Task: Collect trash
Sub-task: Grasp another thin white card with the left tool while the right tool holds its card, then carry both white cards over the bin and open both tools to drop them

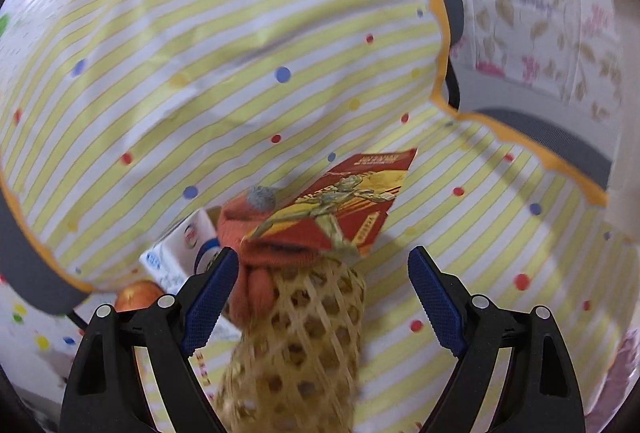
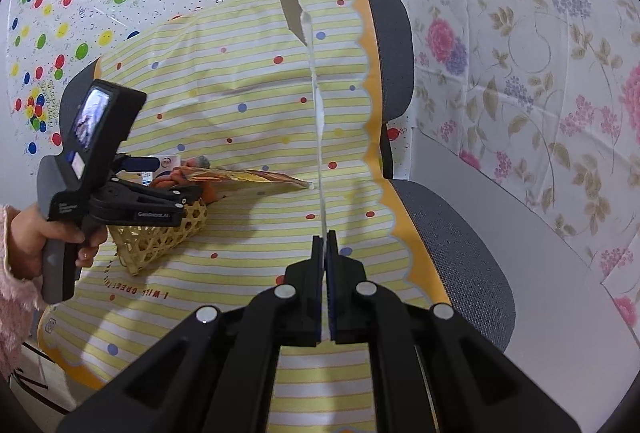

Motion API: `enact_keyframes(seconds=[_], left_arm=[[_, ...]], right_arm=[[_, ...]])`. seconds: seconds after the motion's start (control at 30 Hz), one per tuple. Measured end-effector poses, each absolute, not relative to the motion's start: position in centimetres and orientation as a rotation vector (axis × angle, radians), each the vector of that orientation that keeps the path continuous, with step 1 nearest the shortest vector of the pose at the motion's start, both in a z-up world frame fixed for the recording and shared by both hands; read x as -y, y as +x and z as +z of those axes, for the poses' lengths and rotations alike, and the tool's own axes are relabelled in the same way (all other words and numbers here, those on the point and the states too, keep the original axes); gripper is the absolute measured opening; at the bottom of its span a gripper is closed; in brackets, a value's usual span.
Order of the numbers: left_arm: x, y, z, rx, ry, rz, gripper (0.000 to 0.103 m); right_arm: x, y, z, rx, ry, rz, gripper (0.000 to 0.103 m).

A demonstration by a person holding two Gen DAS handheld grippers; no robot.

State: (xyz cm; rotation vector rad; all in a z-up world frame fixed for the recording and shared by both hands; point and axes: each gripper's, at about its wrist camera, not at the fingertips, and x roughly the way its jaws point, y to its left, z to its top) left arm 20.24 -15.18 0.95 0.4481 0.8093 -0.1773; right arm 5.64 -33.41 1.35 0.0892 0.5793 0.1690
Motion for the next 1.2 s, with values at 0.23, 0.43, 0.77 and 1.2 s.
enact_keyframes(seconds=[0.23, 0.43, 0.77, 1.2], left_arm=[[17.3, 23.0, -0.4, -0.845, 0.615, -0.168, 0.068], [18.1, 21.9, 0.6, -0.776, 0.632, -0.229, 0.018], [12.2, 13.7, 10.6, -0.521, 0.156, -0.353, 0.0], [8.7, 0.6, 9.0, -0.518, 0.022, -0.41, 0.0]], right_arm=[[33.5, 6.2, 0.7, -0.596, 0.093, 0.167, 0.002], [33.8, 5.5, 0.8, -0.606, 0.1, 0.153, 0.002], [33.6, 0.9, 2.8, -0.551, 0.122, 0.137, 0.002], [32.0, -5.6, 3.0, -0.569, 0.145, 0.147, 0.002]])
